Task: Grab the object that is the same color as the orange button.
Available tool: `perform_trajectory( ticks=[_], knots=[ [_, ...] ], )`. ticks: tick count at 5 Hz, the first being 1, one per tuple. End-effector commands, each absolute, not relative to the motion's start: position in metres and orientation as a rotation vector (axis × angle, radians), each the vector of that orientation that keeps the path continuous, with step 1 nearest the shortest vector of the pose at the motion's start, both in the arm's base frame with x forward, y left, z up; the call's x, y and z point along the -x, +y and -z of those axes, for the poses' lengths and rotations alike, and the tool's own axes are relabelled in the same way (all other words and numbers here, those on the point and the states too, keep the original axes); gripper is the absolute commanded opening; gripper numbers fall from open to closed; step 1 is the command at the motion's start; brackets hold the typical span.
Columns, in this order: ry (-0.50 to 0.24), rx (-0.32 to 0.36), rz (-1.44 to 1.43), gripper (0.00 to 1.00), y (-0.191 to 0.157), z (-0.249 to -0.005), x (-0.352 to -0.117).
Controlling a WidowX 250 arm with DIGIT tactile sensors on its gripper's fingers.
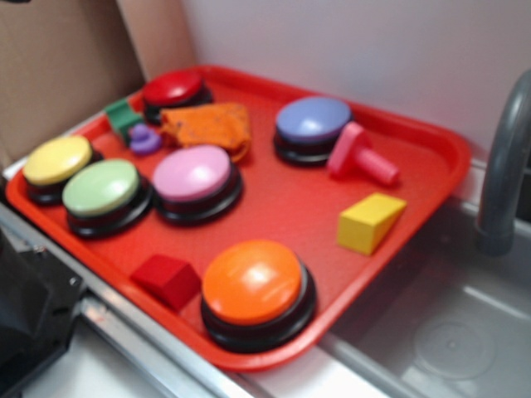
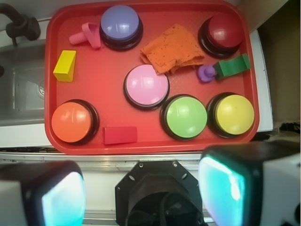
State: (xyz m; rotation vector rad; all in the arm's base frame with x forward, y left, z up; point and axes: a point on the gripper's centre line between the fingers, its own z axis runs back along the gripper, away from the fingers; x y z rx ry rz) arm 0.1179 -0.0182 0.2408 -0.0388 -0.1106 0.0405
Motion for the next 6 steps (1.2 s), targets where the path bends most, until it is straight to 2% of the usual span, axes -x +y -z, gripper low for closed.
perform_trajectory(
  ticks=[1, 2, 3, 4, 6],
  knots=[
    [-0.162, 0.060, -0.418, 1.00, 0.001, -0.233, -0.147],
    [-0.184, 0.029, -0.667, 1.00, 0.011, -0.218, -0.162],
    [-0.233, 0.034, -0.912, 1.00, 0.032, -0.207, -0.180],
    [-0.252, -0.023, -1.125, 1.00, 0.054, -0.188, -0.204],
    [-0.228, -0.094, -1.298, 1.00, 0.074, -0.135, -0.246]
  ],
)
